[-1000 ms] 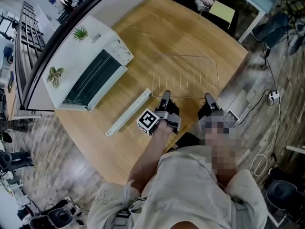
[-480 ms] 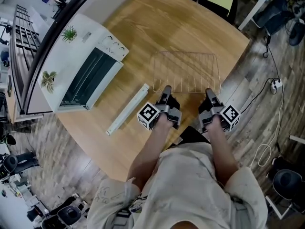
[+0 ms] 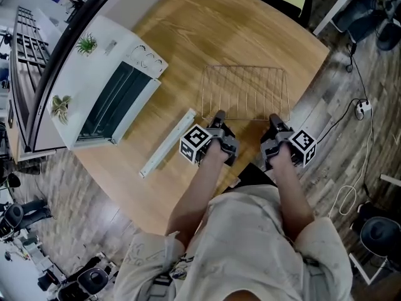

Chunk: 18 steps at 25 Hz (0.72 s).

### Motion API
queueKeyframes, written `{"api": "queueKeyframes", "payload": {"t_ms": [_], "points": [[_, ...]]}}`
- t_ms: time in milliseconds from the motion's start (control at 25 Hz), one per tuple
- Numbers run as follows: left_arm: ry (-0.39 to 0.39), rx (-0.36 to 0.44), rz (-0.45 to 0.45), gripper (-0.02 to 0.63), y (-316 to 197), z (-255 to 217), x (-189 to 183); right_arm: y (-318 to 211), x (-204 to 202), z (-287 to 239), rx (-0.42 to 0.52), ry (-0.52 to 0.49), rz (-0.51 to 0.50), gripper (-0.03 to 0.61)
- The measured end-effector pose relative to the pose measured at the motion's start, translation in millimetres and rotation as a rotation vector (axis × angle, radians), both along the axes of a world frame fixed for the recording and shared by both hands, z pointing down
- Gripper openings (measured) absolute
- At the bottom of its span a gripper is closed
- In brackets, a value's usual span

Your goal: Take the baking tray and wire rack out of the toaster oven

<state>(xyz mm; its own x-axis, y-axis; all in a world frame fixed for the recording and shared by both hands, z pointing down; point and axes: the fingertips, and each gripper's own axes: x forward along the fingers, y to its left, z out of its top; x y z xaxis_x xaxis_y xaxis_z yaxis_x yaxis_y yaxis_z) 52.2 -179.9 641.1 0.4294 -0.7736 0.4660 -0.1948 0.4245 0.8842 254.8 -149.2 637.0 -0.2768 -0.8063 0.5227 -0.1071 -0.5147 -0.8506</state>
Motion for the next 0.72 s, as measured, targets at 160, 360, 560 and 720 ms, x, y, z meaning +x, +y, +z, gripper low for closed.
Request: {"api": "queueKeyframes", "payload": {"t_ms": [160, 360, 560, 720], "points": [[-0.038, -0.079, 0.025, 0.043, 1.8, 5.0, 0.2, 3.0, -0.3, 5.9, -0.075, 0.004, 0.005, 0.056], [-0.065, -0.094, 0.034, 0.112, -1.0, -0.9, -0.5, -0.9, 0.7, 5.3, -0.121, 0.068, -0.025, 0.074], [-0.045, -0.078, 0.058, 0.272, -8.8, -12.5, 2.3, -4.3, 0.4, 2.8, -0.145, 0.033, 0.014, 0.152], [-0.050, -0.098, 0.061, 0.328, -5.2, -14.5, 0.1, -4.7, -6.1, -0.8, -0.179, 0.005, 0.008, 0.250]]}}
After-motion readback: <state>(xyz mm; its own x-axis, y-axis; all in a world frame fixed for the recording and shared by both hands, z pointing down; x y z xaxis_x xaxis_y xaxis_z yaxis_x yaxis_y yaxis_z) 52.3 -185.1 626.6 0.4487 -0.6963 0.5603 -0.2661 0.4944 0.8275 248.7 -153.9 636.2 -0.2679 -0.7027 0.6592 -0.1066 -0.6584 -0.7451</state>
